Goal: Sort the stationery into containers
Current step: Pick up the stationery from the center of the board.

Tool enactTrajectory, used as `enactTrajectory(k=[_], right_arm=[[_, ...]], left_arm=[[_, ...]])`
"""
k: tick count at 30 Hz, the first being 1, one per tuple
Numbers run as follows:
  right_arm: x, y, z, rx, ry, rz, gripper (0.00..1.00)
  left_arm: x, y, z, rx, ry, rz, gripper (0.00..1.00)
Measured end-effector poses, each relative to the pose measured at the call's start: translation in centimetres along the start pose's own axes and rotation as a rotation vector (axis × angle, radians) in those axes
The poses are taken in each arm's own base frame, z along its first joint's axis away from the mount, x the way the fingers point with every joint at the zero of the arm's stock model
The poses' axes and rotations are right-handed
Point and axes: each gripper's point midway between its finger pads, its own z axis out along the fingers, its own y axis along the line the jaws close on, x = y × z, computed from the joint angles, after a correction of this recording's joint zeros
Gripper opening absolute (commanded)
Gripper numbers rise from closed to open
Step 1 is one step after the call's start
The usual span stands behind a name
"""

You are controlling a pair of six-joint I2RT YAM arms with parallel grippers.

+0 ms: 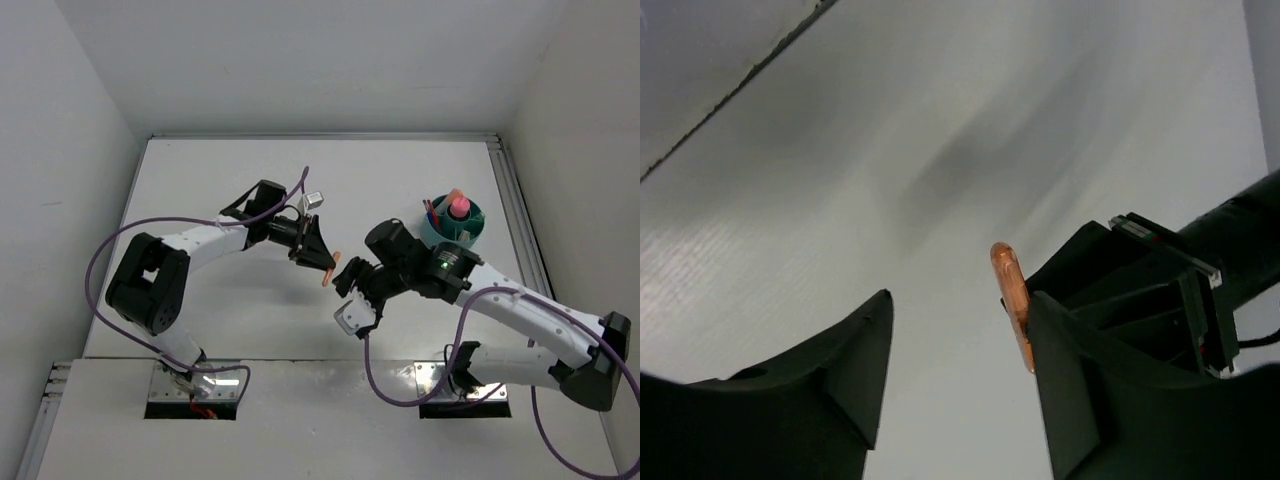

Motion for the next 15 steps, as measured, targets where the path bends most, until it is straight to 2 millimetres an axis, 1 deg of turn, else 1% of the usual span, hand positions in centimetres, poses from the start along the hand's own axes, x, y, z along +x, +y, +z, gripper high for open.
enactTrajectory(k=[3, 5, 8, 15], right_arm=[[0.7, 0.3, 1.3, -0.047, 0.031, -0.065, 0.49], [1.2, 0.5, 1.9, -0.072, 0.052, -0.094, 0.49], [1.8, 0.6, 2.5, -0.096, 0.083, -0.130, 0.47], [2.8, 0.4, 4.2, -0.148, 0.174, -0.191, 0.45]], left_arm=[[1.0, 0.7, 0.3, 0.003, 0.019, -0.030, 0.07], [1.5, 0.9, 0.4, 0.003, 0.030, -0.050, 0.06], [1.5, 0.8, 0.5, 0.008, 0.033, -0.051, 0.06], [1.5, 0.8, 0.6, 0.003, 0.031, -0.055, 0.01]])
